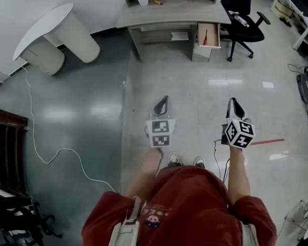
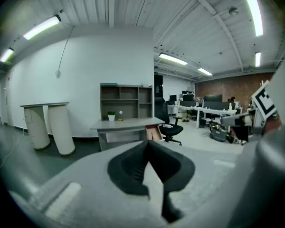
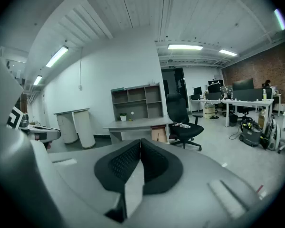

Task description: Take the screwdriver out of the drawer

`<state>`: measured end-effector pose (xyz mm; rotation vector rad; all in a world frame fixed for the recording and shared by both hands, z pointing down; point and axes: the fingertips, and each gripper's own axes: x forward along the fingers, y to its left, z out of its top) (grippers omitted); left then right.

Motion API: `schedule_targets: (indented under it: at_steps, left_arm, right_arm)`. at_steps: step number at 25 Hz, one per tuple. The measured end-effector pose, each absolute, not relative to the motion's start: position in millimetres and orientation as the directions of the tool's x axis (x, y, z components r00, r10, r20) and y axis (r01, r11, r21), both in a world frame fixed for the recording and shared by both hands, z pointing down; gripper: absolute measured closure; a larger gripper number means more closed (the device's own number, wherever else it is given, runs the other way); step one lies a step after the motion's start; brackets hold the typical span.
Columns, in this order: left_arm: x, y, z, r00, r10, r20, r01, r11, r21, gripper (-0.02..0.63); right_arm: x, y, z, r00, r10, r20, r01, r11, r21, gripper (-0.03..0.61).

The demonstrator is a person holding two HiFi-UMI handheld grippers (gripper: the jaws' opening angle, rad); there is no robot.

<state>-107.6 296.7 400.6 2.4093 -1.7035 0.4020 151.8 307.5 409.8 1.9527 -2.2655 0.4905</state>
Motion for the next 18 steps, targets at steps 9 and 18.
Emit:
schedule_targets:
  at_steps: [9, 18]
  left_arm:
    - [-129, 286, 407, 0.336, -0.885, 0.322, -0.933, -0.360, -0.017, 0.614]
    - [-159, 277, 417, 0.367, -0.873, 0.323, -0.922, -0.387, -0.001, 0.612]
  right_arm:
    - [120, 296, 415, -0.164, -0.939, 0.301, -0.982, 0.125, -0.144, 0.575]
    - [83, 289, 418, -0.143, -0.947, 0.287, -0.987, 0.114, -0.115, 0.575]
